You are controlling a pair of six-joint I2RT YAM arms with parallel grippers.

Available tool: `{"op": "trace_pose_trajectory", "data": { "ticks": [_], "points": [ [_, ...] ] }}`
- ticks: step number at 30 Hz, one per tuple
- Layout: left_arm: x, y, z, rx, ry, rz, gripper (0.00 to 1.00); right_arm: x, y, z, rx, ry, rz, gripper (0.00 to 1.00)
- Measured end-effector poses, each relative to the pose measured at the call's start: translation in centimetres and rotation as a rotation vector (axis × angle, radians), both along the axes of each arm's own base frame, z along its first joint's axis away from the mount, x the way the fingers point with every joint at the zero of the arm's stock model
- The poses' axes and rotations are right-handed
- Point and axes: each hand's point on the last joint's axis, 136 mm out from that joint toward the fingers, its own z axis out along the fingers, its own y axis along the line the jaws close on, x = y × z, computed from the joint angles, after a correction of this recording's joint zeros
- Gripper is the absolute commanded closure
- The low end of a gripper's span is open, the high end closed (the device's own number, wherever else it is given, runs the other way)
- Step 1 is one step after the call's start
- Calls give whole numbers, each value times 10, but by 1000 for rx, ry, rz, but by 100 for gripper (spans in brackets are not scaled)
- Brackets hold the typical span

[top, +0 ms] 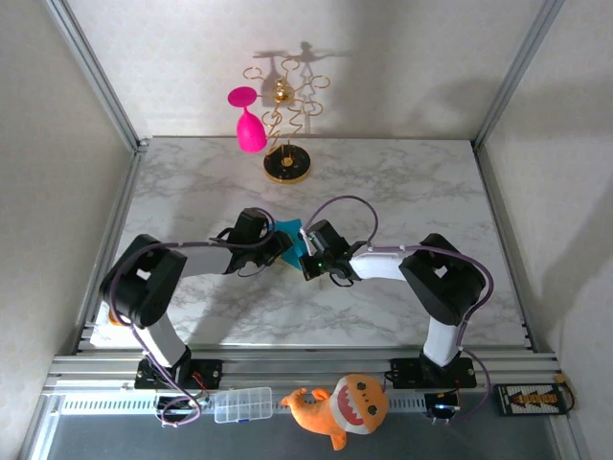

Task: Fold a paper plane with a square sheet of paper (pick it up from the middle)
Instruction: Fourth fold the wing at the center of the table.

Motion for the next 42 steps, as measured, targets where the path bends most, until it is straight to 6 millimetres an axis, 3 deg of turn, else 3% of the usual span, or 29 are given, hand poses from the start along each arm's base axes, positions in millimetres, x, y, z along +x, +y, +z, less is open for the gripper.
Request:
{"op": "trace_pose_trajectory", "data": {
  "ticks": [5, 13, 24, 42],
  "points": [
    [1, 5, 18, -26, -50, 11, 61, 0, -4, 0, 80, 61, 19, 100],
    [5, -3, 23, -72, -90, -14, 61, -1, -4, 9, 217, 147, 48, 100],
    [1, -20, 1, -101, -60, -71, 61, -1, -8, 13, 355, 261, 49, 100],
    [0, -23, -9, -79, -49, -87, 63, -8, -7, 0, 399, 383, 55, 100]
  ]
}}
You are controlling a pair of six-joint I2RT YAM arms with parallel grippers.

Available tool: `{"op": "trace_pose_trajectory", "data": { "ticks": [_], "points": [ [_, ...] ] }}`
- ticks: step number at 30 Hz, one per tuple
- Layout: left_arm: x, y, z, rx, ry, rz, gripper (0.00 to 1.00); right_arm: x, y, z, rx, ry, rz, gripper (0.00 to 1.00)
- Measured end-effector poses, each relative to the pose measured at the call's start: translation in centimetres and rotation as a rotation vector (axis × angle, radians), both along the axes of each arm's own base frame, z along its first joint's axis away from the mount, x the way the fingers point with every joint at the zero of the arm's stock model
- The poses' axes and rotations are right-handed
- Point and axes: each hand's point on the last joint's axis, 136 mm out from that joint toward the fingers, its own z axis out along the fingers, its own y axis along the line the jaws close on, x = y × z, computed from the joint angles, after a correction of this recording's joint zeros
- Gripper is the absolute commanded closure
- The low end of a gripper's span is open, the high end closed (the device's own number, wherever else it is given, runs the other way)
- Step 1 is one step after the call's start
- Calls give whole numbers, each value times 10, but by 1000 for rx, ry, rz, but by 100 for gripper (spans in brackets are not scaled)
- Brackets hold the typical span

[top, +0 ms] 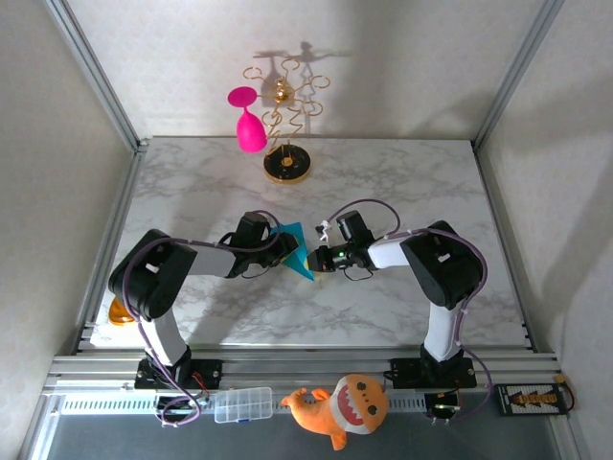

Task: Fold a paper plane with a square sheet of paper (pick it up from the middle)
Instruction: Fourth fold the wing at the center of the table.

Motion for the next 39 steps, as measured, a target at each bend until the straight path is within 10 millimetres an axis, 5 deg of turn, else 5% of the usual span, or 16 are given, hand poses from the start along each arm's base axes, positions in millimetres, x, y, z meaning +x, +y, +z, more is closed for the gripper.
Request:
{"op": "trace_pose_trajectory", "data": {
  "ticks": [8, 23, 39],
  "points": [
    [2, 1, 5, 9, -28, -7, 66, 2, 0, -1, 7, 56, -6, 100],
    [9, -8, 46, -155, -216, -60, 82, 4, 0, -4, -7, 183, -28, 100],
    [8, -14, 32, -181, -196, -84, 83, 4, 0, -3, -3, 188, -28, 91]
  ]
}}
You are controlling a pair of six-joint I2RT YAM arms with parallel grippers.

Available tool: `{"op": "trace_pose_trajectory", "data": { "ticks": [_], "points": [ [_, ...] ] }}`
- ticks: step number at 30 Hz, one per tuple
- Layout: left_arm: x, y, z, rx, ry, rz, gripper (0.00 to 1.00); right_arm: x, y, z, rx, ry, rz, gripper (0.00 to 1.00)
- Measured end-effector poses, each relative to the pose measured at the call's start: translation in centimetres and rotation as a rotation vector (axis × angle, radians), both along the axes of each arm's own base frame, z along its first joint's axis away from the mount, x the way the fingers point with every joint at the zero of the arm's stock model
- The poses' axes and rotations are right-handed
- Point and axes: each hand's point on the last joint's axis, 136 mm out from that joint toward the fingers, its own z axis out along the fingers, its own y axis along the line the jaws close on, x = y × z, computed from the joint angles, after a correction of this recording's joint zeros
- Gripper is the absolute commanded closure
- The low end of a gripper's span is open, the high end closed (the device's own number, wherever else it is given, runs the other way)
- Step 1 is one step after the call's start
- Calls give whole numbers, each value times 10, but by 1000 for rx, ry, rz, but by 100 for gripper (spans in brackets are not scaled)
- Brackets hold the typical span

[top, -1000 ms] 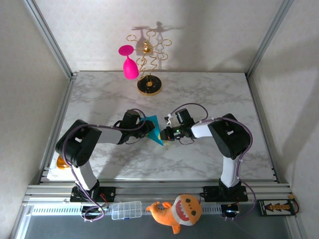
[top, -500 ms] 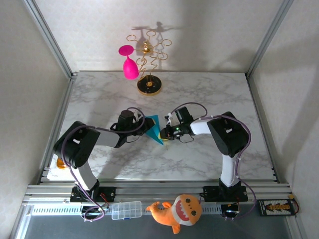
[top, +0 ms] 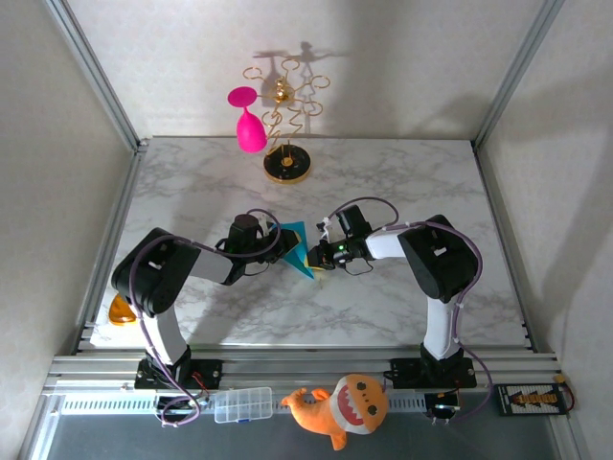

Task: Fold a paper plane with a square sheet of paper (pick it up from the middle)
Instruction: Fourth fold the wing at the center of the table.

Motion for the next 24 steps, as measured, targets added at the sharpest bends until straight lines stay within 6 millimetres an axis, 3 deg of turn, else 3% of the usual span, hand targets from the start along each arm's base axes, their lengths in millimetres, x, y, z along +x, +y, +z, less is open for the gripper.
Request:
{"op": "trace_pose_trajectory", "data": {
  "ticks": [12, 17, 24],
  "points": [
    [6, -6, -9, 21, 14, -12, 82, -2, 2, 3, 20, -6, 21, 81],
    [8, -11, -6, 23, 3, -24, 82, -2, 2, 4, 21, -7, 21, 81],
    [6, -10, -17, 41, 26, -29, 82, -2, 2, 4, 20, -6, 21, 83]
  ]
}}
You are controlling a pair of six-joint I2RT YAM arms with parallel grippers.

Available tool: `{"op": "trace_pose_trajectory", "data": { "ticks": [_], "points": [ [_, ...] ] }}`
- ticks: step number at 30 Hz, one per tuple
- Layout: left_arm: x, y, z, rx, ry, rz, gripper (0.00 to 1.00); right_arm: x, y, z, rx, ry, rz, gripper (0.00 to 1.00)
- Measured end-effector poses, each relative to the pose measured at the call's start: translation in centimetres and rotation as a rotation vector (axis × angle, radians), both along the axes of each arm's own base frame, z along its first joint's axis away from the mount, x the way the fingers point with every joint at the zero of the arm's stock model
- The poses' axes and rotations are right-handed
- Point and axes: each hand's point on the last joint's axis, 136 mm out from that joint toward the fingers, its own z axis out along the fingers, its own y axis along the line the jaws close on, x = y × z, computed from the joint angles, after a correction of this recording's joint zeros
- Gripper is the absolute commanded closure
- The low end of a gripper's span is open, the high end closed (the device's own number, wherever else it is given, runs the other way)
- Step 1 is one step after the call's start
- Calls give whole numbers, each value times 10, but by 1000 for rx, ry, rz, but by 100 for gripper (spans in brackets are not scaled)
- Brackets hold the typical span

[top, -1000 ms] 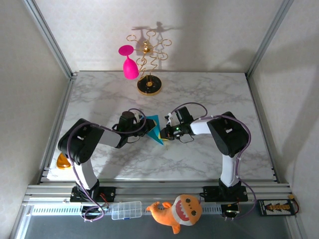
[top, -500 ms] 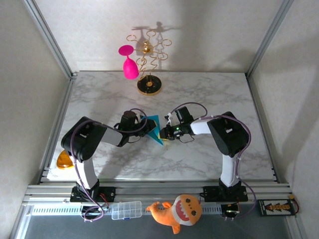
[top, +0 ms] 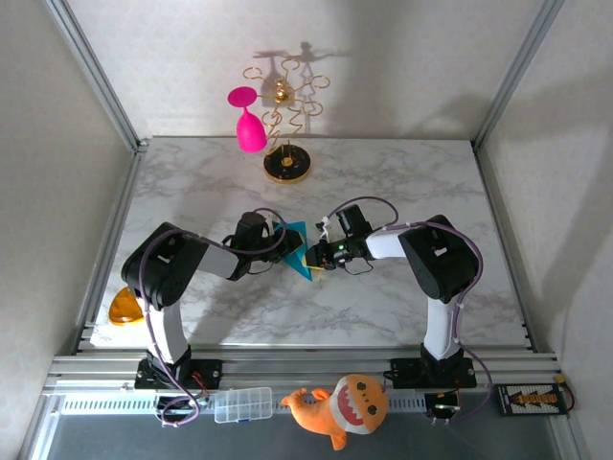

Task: Fold a paper plane with a square sheet of paper (pick it up from the middle)
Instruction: Fourth fold the wing at the center of the table.

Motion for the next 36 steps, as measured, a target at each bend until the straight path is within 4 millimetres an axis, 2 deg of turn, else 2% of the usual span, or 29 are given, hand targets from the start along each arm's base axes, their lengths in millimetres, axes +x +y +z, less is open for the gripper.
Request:
{"op": "trace_pose_trajectory", "data": {
  "ticks": [14, 23, 30, 36],
  "points": [
    [3, -2, 4, -6, -6, -3, 79, 2, -3, -4, -24, -2, -17, 91],
    [11, 5, 20, -27, -47, 20, 78, 3, -3, -6, -34, 0, -25, 95],
    [9, 5, 17, -39, -41, 12, 80, 3, -4, -6, -39, 5, -30, 94],
    [8, 4, 6, -41, -14, 7, 81, 3, -4, -6, -40, 9, -32, 90]
  ]
}}
